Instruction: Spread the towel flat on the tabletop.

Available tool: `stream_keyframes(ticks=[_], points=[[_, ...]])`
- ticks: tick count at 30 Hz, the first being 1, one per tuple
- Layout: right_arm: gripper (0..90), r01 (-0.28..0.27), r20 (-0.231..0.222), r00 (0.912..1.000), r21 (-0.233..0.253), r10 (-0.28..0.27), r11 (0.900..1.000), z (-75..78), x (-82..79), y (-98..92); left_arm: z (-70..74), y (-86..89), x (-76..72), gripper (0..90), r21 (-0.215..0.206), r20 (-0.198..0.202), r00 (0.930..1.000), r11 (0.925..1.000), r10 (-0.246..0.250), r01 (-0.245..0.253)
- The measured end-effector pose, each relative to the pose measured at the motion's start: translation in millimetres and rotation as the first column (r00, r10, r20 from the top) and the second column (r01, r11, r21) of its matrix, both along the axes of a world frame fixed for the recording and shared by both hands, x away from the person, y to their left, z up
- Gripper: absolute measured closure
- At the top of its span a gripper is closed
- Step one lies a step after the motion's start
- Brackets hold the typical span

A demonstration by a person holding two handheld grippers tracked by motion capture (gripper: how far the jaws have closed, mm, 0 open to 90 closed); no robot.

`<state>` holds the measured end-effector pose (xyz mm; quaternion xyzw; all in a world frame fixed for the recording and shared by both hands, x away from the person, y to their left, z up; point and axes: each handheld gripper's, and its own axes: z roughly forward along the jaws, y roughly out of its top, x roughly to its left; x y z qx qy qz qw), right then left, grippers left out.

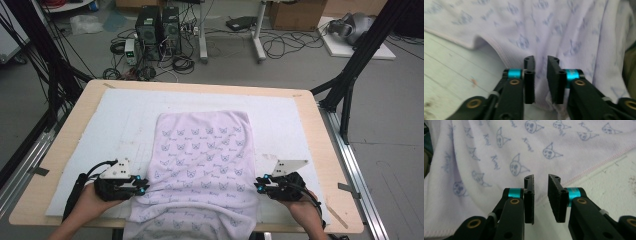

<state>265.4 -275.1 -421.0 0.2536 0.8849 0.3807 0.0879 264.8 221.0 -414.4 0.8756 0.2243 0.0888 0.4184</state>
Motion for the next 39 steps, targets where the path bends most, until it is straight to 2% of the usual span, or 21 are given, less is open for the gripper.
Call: stream_keyframes(ticks=[2, 5, 8, 9, 10, 13, 14, 16, 19, 20, 22, 24, 25, 27, 29, 30, 33, 34, 35, 37, 39], points=[[71.3, -0.005, 0.006, 1.0000, -0.002, 0.005, 1.000, -1.8, 4.4, 5.5, 6.8, 0.6, 9.5, 67.0, -0.032, 0.024, 0.9994, 0.9992, 0.026, -0.025], [69.0, -0.021, -0.001, 0.9998, -0.006, 0.021, 1.000, -6.0, 10.9, 14.3, 10.0, -2.4, 31.7, 65.8, -0.057, 0.034, 0.9952, 0.9943, 0.092, -0.090], [66.3, -0.037, -0.002, 0.9993, -0.003, 0.037, 0.999, -7.5, 15.3, 21.8, 2.9, -11.8, 57.5, 66.3, -0.036, 0.026, 0.9864, 0.9863, 0.162, -0.161], [65.3, -0.040, 0.000, 0.9992, -0.006, 0.040, 0.999, -7.1, 15.7, 23.8, -0.8, -16.0, 64.6, 65.5, -0.015, 0.025, 0.9810, 0.9813, 0.192, -0.192], [64.6, -0.045, 0.004, 0.9990, -0.008, 0.045, 0.999, -6.8, 16.5, 25.2, -5.1, -19.5, 71.4, 64.0, 0.007, 0.001, 0.9783, 0.9783, 0.207, -0.207], [63.6, -0.047, 0.004, 0.9989, -0.007, 0.047, 0.999, -6.3, 17.6, 26.1, -20.9, -27.7, 84.3, 62.5, 0.113, -0.053, 0.9685, 0.9651, 0.243, -0.236], [63.3, -0.043, 0.000, 0.9991, -0.010, 0.043, 0.999, -6.7, 18.2, 25.7, -22.1, -27.2, 84.4, 64.4, 0.101, -0.040, 0.9695, 0.9664, 0.242, -0.237], [62.6, -0.043, -0.002, 0.9991, -0.015, 0.043, 0.999, -7.7, 19.7, 25.4, -21.3, -26.9, 84.9, 81.8, 0.107, -0.030, 0.9722, 0.9677, 0.232, -0.228], [62.5, -0.045, -0.002, 0.9990, -0.018, 0.045, 0.999, -9.0, 21.6, 27.5, -19.2, -24.4, 86.5, 87.3, 0.100, -0.034, 0.9726, 0.9690, 0.230, -0.226], [62.4, -0.048, -0.001, 0.9988, -0.019, 0.048, 0.999, -9.3, 22.1, 28.5, -18.0, -23.8, 86.7, 88.3, 0.122, -0.008, 0.9685, 0.9616, 0.249, -0.246], [62.3, -0.051, -0.005, 0.9987, -0.024, 0.051, 0.998, -9.7, 22.4, 29.5, -15.9, -18.8, 90.3, 88.4, 0.104, 0.024, 0.9561, 0.9505, 0.292, -0.293], [62.2, -0.052, -0.002, 0.9986, -0.021, 0.052, 0.998, -9.7, 23.2, 29.8, -13.0, -12.2, 95.4, 88.3, 0.089, 0.075, 0.9334, 0.9299, 0.351, -0.357], [62.1, -0.052, -0.004, 0.9986, -0.021, 0.052, 0.998, -9.4, 23.2, 29.7, -12.3, -9.0, 97.5, 88.3, 0.072, 0.083, 0.9228, 0.9213, 0.376, -0.382], [61.8, -0.056, -0.005, 0.9984, -0.016, 0.056, 0.998, -8.7, 23.3, 29.0, -12.4, -5.0, 99.3, 87.4, 0.063, 0.074, 0.9170, 0.9159, 0.392, -0.396], [60.6, -0.051, -0.014, 0.9986, -0.013, 0.051, 0.999, -9.0, 23.0, 28.8, -10.3, -3.2, 96.0, 72.6, 0.049, 0.055, 0.9256, 0.9249, 0.374, -0.377], [59.8, -0.054, -0.021, 0.9983, -0.011, 0.054, 0.998, -9.5, 23.3, 29.0, -7.9, -3.3, 91.4, 71.4, 0.041, 0.068, 0.9324, 0.9329, 0.355, -0.358], [59.5, -0.072, -0.027, 0.9971, -0.009, 0.072, 0.997, -8.8, 20.5, 30.9, 2.1, -4.9, 71.0, 65.5, 0.007, 0.089, 0.9619, 0.9655, 0.259, -0.260], [59.5, -0.083, -0.024, 0.9962, -0.006, 0.083, 0.996, -7.9, 18.1, 31.4, 4.0, -5.5, 64.8, 64.8, 0.008, 0.090, 0.9695, 0.9732, 0.228, -0.230], [59.5, -0.090, -0.022, 0.9957, -0.005, 0.090, 0.996, -7.3, 16.0, 31.5, 4.9, -6.8, 54.9, 63.6, 0.009, 0.076, 0.9822, 0.9849, 0.172, -0.173], [57.9, -0.110, -0.022, 0.9937, -0.004, 0.110, 0.994, -7.3, 10.6, 31.2, 1.8, -8.8, 40.5, 59.7, 0.025, 0.054, 0.9926, 0.9936, 0.109, -0.110], [55.4, -0.119, -0.045, 0.9919, 0.000, 0.119, 0.993, -10.0, 8.7, 30.8, -6.5, -10.5, 31.6, 54.8, 0.049, 0.020, 0.9977, 0.9966, 0.065, -0.066]])
